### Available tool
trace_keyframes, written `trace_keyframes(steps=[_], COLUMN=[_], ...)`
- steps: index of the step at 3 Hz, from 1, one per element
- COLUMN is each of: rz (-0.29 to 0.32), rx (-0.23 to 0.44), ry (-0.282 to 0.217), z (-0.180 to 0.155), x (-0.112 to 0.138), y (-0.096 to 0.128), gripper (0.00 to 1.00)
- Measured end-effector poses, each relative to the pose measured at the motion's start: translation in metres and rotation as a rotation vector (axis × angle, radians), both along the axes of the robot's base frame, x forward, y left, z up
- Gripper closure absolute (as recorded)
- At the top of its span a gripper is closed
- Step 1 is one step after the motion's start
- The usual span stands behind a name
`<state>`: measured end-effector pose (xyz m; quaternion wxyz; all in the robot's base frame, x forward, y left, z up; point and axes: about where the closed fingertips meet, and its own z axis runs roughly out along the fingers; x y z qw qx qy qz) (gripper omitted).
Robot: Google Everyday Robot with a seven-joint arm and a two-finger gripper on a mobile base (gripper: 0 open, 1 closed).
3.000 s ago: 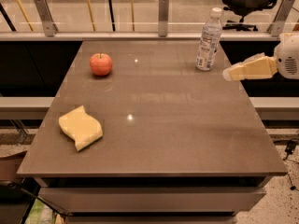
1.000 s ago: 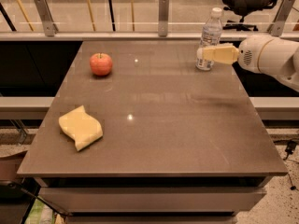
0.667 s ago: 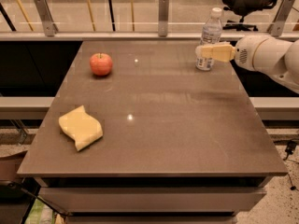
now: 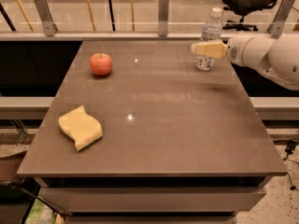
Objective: Pick blue plastic bottle
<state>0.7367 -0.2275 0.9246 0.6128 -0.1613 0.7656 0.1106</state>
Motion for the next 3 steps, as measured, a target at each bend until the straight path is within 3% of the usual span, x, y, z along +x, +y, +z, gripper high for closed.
trace_keyframes(steps=[3], rz=[0.008], rx=[0.038], ry=[-0.056], z=[-0.001], x=[0.042], y=[0.003], gripper=[0.04])
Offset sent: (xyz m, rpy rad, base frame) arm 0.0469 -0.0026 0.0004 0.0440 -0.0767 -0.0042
